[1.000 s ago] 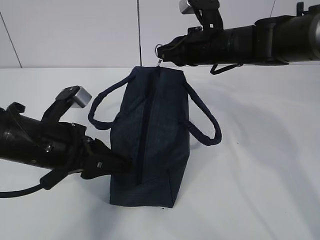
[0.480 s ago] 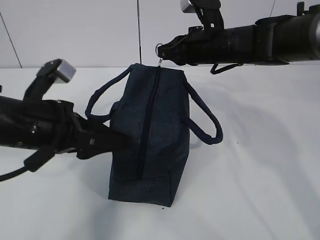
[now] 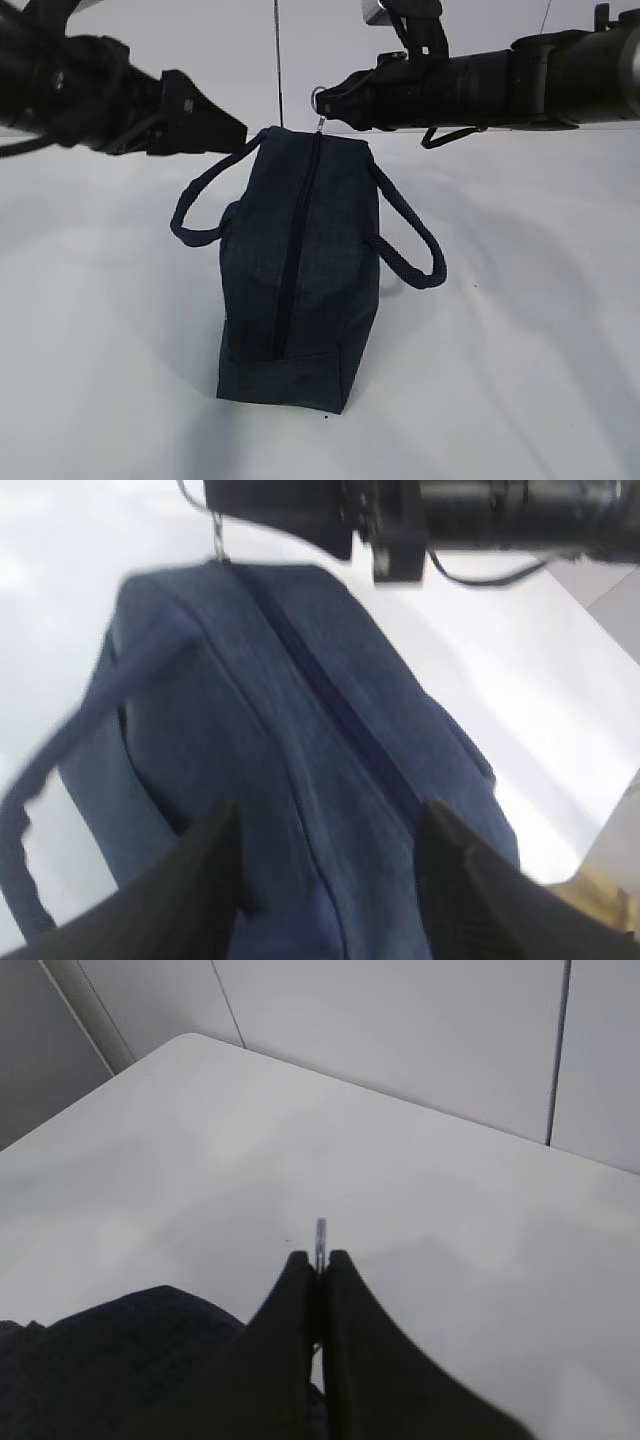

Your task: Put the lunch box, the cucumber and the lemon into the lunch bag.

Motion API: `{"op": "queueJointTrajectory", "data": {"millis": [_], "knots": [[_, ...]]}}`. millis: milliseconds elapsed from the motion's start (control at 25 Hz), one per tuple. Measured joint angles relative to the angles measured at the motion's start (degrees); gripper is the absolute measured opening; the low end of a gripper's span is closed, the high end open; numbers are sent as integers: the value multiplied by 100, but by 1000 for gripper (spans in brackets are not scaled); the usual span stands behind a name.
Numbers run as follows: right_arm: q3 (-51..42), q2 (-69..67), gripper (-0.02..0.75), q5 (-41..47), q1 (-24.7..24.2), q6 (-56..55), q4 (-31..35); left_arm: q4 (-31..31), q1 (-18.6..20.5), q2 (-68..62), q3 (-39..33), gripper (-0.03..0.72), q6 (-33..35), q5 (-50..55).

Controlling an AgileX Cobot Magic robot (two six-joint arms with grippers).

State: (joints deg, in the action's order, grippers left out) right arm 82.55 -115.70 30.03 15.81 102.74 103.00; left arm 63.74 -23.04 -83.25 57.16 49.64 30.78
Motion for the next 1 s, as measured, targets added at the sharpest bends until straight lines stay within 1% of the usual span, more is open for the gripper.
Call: {"op": "queueJointTrajectory", "data": {"millis": [40,120,160,320,520,680,840,920,960,1000], "knots": [[0,0,0,10,0,0,0,-507,0,-150,333,384,-411,130],[0,0,0,33,0,0,0,-1162,0,-516,934,384,-1094,517],[0,0,0,33,0,0,0,-1434,0,-691,1238,384,-1319,751],[0,0,0,55,0,0,0,-2127,0,-1495,2205,384,-2093,1436],[0,0,0,68,0,0,0,-2678,0,-2274,3083,384,-2786,1994],[0,0,0,72,0,0,0,-2996,0,-2673,3553,384,-3138,2230],[0,0,0,72,0,0,0,-3057,0,-2952,3866,384,-3355,2578],[0,0,0,82,0,0,0,-3137,0,-3023,3897,379,-3491,2656],[0,0,0,82,0,0,0,-3192,0,-3036,3907,367,-3518,2680],[0,0,0,97,0,0,0,-3233,0,-3035,3925,337,-3545,2689]]}}
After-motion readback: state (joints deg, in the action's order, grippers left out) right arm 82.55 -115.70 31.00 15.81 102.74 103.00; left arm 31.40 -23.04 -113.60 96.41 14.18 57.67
